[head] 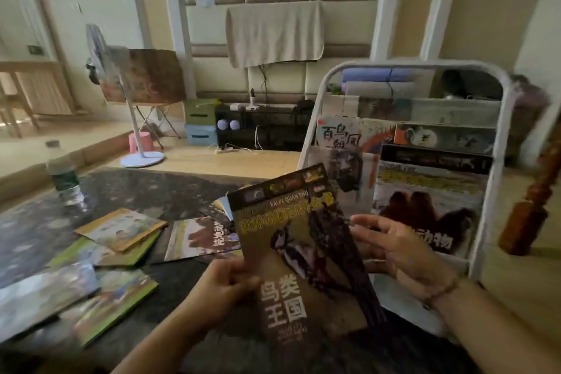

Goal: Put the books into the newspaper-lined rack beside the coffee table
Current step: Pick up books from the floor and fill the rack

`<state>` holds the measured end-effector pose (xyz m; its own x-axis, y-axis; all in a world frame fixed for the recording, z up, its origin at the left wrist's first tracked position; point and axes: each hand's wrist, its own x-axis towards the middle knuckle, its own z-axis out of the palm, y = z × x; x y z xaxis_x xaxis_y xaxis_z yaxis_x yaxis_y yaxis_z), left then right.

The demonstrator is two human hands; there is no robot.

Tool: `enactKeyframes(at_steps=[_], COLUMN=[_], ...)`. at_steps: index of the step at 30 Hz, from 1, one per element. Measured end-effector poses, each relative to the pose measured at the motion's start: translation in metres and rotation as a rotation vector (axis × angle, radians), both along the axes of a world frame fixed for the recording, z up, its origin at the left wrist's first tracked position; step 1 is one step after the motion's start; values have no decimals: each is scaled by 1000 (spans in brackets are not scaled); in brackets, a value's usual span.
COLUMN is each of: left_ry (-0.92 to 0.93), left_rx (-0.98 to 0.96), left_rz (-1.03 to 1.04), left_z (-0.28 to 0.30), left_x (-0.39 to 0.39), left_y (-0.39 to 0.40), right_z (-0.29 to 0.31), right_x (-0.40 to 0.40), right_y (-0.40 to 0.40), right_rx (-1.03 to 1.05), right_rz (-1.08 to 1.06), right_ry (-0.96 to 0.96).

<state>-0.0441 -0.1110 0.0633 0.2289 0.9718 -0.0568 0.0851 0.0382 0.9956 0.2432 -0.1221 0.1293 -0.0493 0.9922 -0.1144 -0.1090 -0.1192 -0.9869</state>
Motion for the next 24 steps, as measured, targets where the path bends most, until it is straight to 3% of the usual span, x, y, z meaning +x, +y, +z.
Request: enactKeyframes(at_steps=[4, 9, 14, 16, 21, 24], left_ry=[40, -23, 65, 82, -5, 1], left_rx=[7, 41, 227, 317, 441, 503], left_rz=[-91, 166, 90, 40, -21, 41], left_z=[-3, -7, 31, 60, 117, 129], left_x=[14, 45, 102, 130, 190, 215], left_y=[3, 12, 30, 40, 79, 99], right_z=[8, 12, 89, 137, 208, 207], right_x=[13, 31, 72, 87, 103, 114], right_y=[-5, -13, -7, -4, 23, 47], right_rx=[80, 45, 281, 419, 569, 667], right_rz=[-61, -100, -172, -204, -306, -365], right_ry=[-309, -325, -472, -679, -1533, -1715])
